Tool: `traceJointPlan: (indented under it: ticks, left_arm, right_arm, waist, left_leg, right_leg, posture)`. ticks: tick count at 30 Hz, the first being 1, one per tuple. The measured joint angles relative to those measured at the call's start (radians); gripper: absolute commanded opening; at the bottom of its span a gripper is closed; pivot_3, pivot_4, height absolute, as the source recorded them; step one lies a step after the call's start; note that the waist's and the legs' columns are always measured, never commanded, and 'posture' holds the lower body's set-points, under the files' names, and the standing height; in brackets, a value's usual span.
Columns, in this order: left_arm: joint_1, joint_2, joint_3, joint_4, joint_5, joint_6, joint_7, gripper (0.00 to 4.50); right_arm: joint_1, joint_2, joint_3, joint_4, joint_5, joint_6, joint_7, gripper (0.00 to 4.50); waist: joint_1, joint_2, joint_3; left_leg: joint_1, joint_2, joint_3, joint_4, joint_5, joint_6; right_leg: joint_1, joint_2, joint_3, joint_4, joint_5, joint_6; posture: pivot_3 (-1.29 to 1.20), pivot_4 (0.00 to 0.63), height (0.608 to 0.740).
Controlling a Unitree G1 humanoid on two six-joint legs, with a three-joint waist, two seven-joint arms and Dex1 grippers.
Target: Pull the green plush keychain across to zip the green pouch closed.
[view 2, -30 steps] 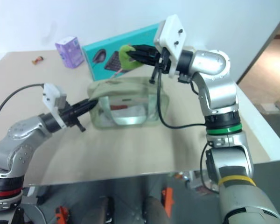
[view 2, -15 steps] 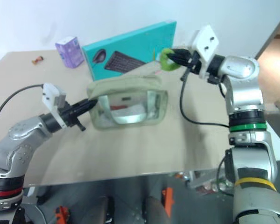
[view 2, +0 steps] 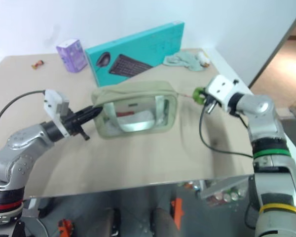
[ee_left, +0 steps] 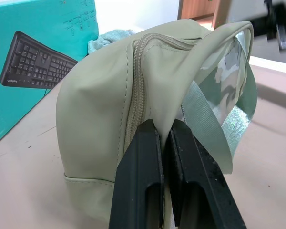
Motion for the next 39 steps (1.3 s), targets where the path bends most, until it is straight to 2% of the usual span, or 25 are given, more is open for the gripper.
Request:
traceJointPlan:
  ticks: [5, 13, 14, 22, 26, 27, 30, 32, 35, 38, 39]
  left_arm:
    - [0.0, 0.002, 0.0, 0.0, 0.002, -0.001, -0.004, 0.0]
    - [0.0, 0.005, -0.002, -0.001, 0.018, -0.001, -0.013, 0.0]
    - [0.0, 0.006, -0.002, -0.001, 0.016, 0.0, -0.016, 0.37]
    - [0.026, 0.031, 0.008, -0.005, -0.033, 0.03, -0.061, 3.07]
    - [0.065, 0.098, 0.083, -0.043, -0.074, 0.061, -0.072, 4.36]
    - [0.091, 0.118, 0.122, -0.06, -0.088, 0.069, -0.072, 4.5]
    - [0.223, 0.164, 0.25, -0.098, -0.092, 0.072, -0.067, 4.5]
    - [0.322, 0.162, 0.276, -0.132, -0.075, 0.063, -0.054, 4.5]
    - [0.452, 0.124, 0.253, -0.19, 0.0, 0.005, -0.033, 4.5]
    - [0.58, 0.041, 0.127, -0.237, 0.154, -0.108, 0.033, 4.5]
    - [0.586, 0.034, 0.113, -0.237, 0.166, -0.116, 0.037, 4.5]
  right_arm:
    - [0.105, 0.064, 0.046, -0.08, -0.035, 0.024, -0.025, 0.03]
    - [0.108, 0.117, 0.053, -0.094, -0.05, 0.024, -0.063, 0.03]
    - [0.101, 0.128, 0.048, -0.094, -0.035, 0.038, -0.059, 0.01]
    - [0.077, 0.112, -0.035, -0.13, 0.102, 0.17, 0.035, 2.74]
    - [0.15, 0.03, -0.114, -0.237, 0.18, 0.222, 0.093, 4.06]
    - [0.196, 0.003, -0.141, -0.282, 0.209, 0.241, 0.113, 4.46]
    - [0.347, -0.045, -0.218, -0.406, 0.291, 0.294, 0.165, 4.46]
    - [0.427, -0.049, -0.249, -0.485, 0.333, 0.325, 0.181, 4.46]
    - [0.52, -0.037, -0.265, -0.625, 0.395, 0.389, 0.177, 4.46]
    - [0.621, 0.055, -0.257, -0.827, 0.484, 0.493, 0.134, 4.46]
    - [0.624, 0.062, -0.249, -0.838, 0.491, 0.5, 0.131, 4.46]
  waist:
    - [-0.002, 0.001, 0.0]
    - [-0.004, 0.0, 0.0]
    - [-0.004, 0.0, 0.0]
    - [0.0, 0.0, 0.0]
    - [0.002, 0.0, 0.0]
    - [0.002, 0.0, 0.0]
    - [0.001, 0.0, 0.0]
    - [-0.003, 0.001, 0.0]
    - [-0.002, 0.0, 0.0]
    - [0.001, -0.001, -0.001]
    - [0.002, -0.001, -0.001]
  left_leg:
    - [0.0, 0.0, 0.0, 0.0, 0.001, -0.001]
    - [0.001, 0.0, 0.0, 0.001, 0.001, 0.0]
    - [0.001, 0.0, 0.0, 0.001, 0.001, 0.0]
    - [0.0, 0.0, 0.0, 0.001, 0.001, 0.0]
    - [0.0, 0.0, -0.001, 0.0, 0.0, -0.001]
    - [0.0, 0.0, -0.001, -0.001, 0.0, -0.001]
    - [0.001, 0.001, 0.0, -0.002, -0.001, -0.001]
    - [0.002, 0.001, -0.001, -0.002, -0.002, -0.001]
    - [0.002, 0.001, 0.0, -0.001, -0.001, -0.001]
    - [0.006, 0.001, -0.001, 0.0, -0.001, -0.001]
    - [0.006, 0.001, -0.001, 0.0, -0.001, -0.001]
  right_leg:
    - [0.0, 0.001, 0.0, 0.001, 0.001, 0.0]
    - [0.001, 0.001, 0.001, 0.001, 0.002, 0.0]
    - [0.001, 0.002, 0.001, 0.001, 0.002, 0.0]
    - [0.0, 0.001, 0.001, 0.0, 0.002, 0.001]
    - [0.0, 0.001, 0.0, 0.0, 0.0, 0.0]
    - [0.0, 0.0, 0.0, 0.0, -0.001, 0.0]
    - [0.0, 0.0, 0.0, 0.0, -0.003, -0.001]
    - [0.0, 0.0, 0.0, 0.0, -0.003, -0.001]
    - [0.0, 0.0, 0.0, 0.0, -0.004, -0.006]
    - [0.004, -0.001, 0.002, 0.0, -0.004, -0.007]
    - [0.004, -0.001, 0.002, 0.0, -0.004, -0.007]
  posture:
    - [0.0, 0.15, 0.74]
    - [0.0, 0.15, 0.74]
    - [0.0, 0.15, 0.74]
    - [0.0, 0.15, 0.74]
    - [0.0, 0.15, 0.74]
    - [0.0, 0.15, 0.74]
    - [0.0, 0.15, 0.74]
    - [0.0, 0.15, 0.74]
    - [0.0, 0.15, 0.74]
    - [0.0, 0.15, 0.74]
    - [0.0, 0.15, 0.74]
